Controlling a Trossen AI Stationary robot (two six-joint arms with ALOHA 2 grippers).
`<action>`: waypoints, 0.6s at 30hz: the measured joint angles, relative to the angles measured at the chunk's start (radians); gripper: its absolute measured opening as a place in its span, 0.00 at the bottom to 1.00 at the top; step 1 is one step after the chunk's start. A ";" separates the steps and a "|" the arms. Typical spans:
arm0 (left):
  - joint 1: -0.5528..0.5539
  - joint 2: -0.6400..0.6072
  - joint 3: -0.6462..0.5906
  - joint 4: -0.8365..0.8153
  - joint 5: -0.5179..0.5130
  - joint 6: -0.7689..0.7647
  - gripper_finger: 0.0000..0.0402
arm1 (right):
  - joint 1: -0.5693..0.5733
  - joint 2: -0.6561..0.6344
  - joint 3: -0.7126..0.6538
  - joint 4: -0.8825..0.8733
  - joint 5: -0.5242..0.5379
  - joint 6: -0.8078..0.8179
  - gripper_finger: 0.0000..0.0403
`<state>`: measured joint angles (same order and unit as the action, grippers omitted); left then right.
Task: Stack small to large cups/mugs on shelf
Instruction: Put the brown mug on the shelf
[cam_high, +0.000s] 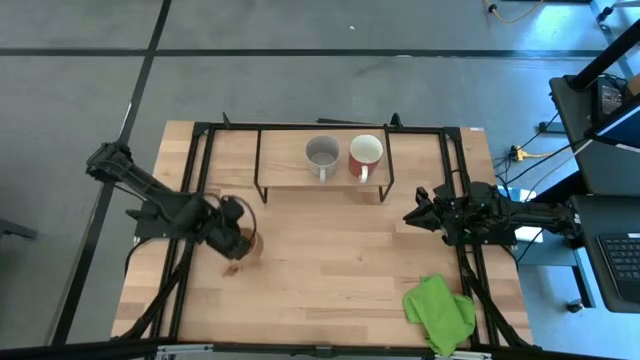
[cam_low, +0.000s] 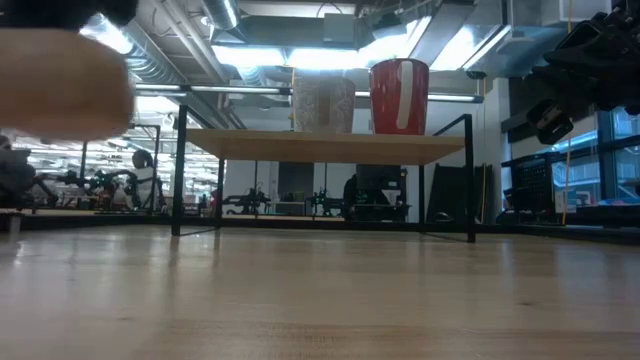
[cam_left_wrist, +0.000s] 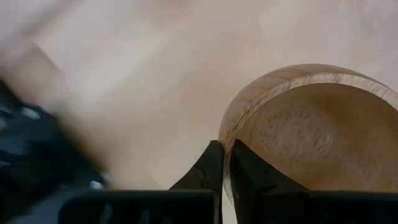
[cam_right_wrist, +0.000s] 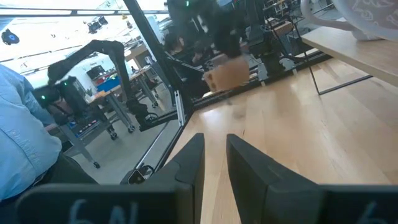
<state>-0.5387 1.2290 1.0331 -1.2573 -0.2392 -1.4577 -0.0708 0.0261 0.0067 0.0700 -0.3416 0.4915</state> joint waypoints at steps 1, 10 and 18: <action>0.024 0.000 0.029 -0.031 -0.012 0.026 0.01 | 0.000 0.000 0.000 0.000 0.000 0.000 0.17; 0.281 0.000 0.192 -0.055 -0.092 0.235 0.01 | 0.000 0.000 0.000 0.000 0.000 0.000 0.17; 0.484 0.001 0.334 -0.047 -0.138 0.458 0.01 | 0.000 0.000 0.000 0.000 0.000 0.000 0.17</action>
<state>-0.0543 1.2297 1.3669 -1.3045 -0.3770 -1.0000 -0.0708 0.0261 0.0067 0.0704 -0.3416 0.4918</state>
